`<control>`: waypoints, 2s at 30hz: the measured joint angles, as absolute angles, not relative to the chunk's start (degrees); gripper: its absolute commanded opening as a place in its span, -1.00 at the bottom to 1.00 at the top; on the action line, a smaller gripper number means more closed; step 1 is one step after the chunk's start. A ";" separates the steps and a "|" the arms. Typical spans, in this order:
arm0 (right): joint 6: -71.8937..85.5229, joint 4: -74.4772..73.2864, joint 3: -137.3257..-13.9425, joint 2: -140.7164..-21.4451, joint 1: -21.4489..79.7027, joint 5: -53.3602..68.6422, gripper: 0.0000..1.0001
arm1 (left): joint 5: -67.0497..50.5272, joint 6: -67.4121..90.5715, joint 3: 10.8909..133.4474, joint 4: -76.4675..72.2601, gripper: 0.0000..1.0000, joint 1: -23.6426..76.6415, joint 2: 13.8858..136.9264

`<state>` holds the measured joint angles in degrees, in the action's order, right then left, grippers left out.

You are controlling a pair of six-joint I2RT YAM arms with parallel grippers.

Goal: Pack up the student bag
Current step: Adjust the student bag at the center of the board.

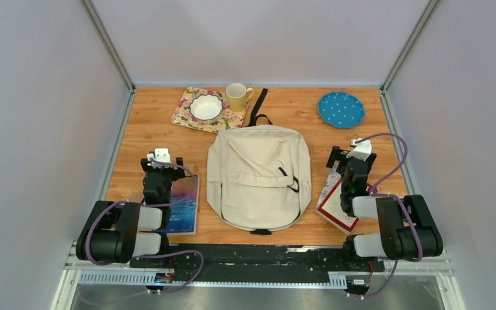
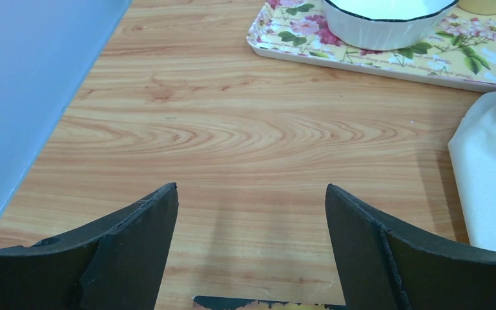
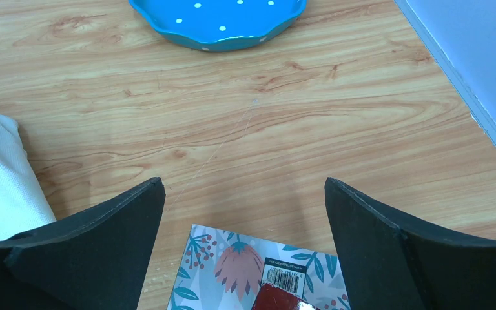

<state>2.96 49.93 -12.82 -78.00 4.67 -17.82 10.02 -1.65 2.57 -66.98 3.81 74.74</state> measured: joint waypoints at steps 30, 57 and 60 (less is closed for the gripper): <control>22.26 -3.97 -26.87 -40.40 5.10 3.22 0.89 | 9.72 32.42 23.16 12.73 0.90 3.88 18.70; 28.82 -14.22 -37.08 -67.22 6.63 18.94 0.85 | -2.39 33.32 22.74 18.22 0.85 29.98 40.66; 28.71 -14.24 -37.26 -68.71 6.70 18.79 0.85 | -1.52 34.57 21.61 17.82 0.83 31.66 42.78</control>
